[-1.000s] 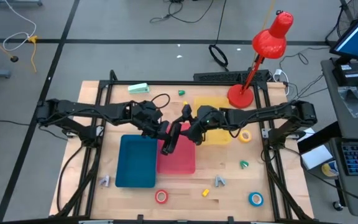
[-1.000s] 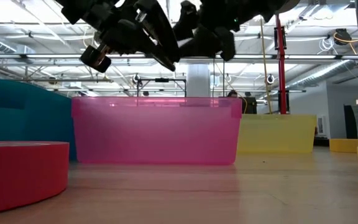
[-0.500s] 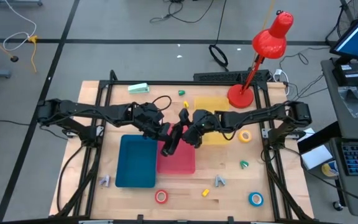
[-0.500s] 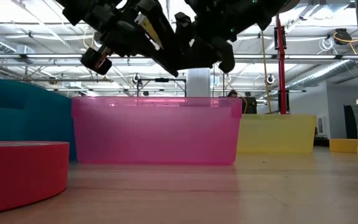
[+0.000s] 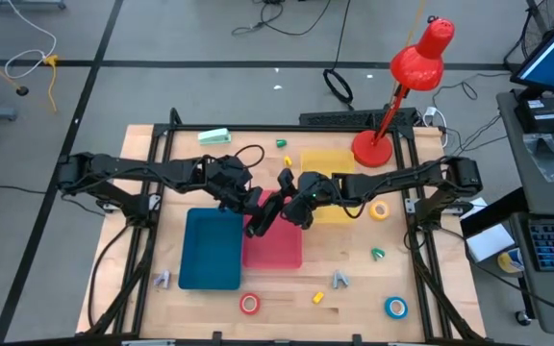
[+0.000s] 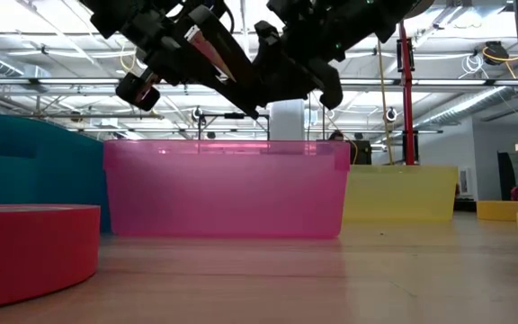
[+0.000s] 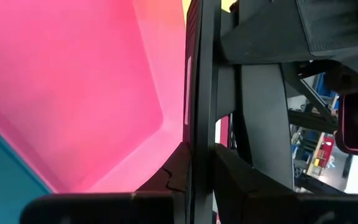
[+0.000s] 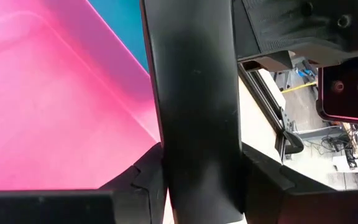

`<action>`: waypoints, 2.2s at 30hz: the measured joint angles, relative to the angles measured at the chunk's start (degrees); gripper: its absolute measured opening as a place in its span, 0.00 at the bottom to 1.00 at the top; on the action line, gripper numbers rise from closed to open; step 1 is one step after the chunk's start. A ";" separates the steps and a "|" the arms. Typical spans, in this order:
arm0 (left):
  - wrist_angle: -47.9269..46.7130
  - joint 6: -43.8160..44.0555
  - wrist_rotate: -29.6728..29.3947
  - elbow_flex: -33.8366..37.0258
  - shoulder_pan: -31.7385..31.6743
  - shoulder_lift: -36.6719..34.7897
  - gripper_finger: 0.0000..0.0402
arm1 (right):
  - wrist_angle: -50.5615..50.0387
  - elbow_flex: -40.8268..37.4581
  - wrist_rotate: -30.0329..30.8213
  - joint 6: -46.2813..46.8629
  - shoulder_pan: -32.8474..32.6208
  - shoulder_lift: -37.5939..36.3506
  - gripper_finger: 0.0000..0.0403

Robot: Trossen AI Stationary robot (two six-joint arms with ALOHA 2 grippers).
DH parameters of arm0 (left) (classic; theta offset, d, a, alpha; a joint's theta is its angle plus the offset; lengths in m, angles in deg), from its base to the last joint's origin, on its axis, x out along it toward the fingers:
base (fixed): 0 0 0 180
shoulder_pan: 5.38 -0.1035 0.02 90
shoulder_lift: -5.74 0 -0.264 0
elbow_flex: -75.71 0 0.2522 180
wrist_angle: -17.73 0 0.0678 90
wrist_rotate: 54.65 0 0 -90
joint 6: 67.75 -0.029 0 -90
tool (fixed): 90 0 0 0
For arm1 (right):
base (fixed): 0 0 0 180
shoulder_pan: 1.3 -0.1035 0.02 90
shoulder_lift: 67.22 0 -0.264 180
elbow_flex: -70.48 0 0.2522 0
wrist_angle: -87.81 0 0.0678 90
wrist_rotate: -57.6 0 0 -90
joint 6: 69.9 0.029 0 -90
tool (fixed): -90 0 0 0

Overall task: Pick and place Stapler, Stapler remover, tape
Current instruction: Put the black stapler into the yellow bin

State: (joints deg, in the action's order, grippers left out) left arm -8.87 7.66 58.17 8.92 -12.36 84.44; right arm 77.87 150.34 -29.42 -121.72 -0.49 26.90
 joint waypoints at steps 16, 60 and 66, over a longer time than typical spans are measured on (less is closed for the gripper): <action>1.03 -7.28 4.08 0.00 -6.67 0.11 0.36 | -0.42 0.26 7.99 0.51 0.10 -0.27 0.33; 7.19 -21.29 3.47 -0.02 -23.75 -0.17 0.36 | -43.21 0.15 18.20 56.10 7.03 -10.46 0.32; 7.17 -20.79 0.54 0.00 -24.18 -0.17 0.36 | -51.87 0.11 10.64 77.53 11.77 -10.41 0.32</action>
State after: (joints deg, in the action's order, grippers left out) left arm -1.70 -13.13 58.71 8.92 -36.54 84.26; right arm 26.01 150.46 -18.78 -44.19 11.27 16.49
